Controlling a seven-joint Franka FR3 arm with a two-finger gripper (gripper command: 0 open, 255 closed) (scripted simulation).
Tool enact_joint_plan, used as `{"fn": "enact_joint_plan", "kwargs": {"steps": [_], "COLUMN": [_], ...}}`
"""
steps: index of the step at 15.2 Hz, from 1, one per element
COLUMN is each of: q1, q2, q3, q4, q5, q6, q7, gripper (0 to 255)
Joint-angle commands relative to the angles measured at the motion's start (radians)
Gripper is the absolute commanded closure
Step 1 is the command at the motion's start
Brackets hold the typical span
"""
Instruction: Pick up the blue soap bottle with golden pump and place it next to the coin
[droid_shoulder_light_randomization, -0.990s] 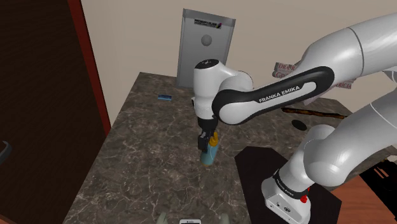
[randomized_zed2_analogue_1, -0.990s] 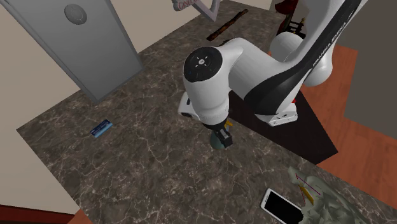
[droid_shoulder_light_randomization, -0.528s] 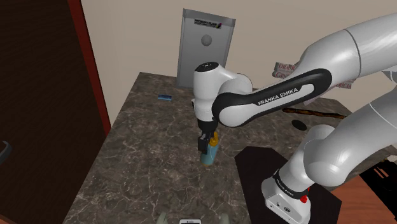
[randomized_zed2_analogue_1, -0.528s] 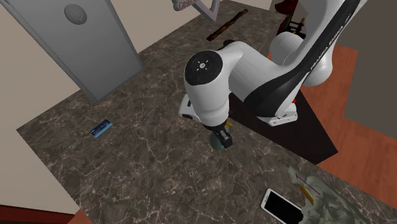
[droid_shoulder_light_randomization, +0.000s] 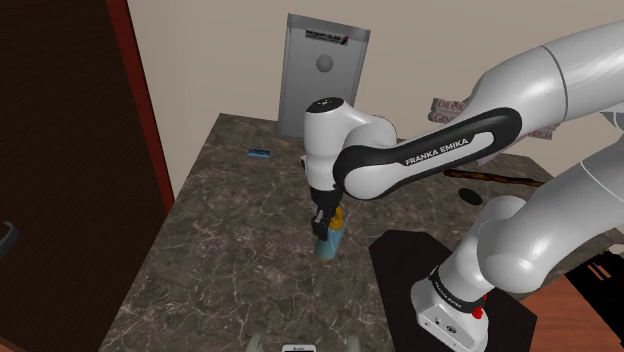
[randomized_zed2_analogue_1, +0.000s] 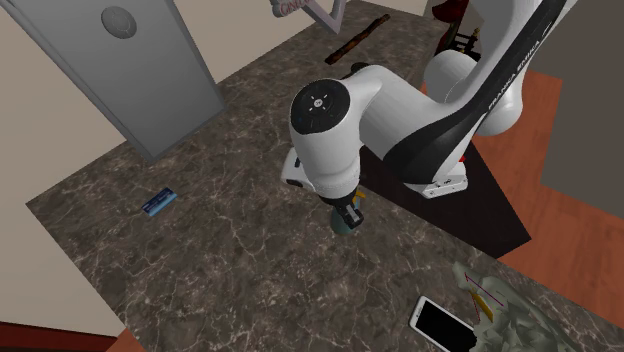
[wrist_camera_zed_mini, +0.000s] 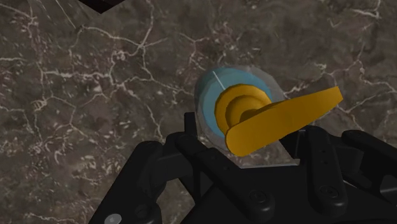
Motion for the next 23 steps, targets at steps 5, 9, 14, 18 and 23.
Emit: {"fn": "enact_joint_plan", "kwargs": {"steps": [5,9,14,18,23], "q1": [0.001,0.002,0.003,0.003,0.003], "q2": [-0.018,-0.051,-0.085,-0.108,-0.13], "q3": [-0.003,-0.009,-0.017,-0.023,-0.031], "q4": [0.012,0.041,0.081,0.117,0.166], "q5": [0.004,0.01,0.015,0.018,0.019], "q6": [-0.03,-0.09,-0.163,-0.221,-0.292], "q7": [-0.005,-0.013,-0.021,-0.027,-0.032], "gripper": [255,255,255,255,255]}}
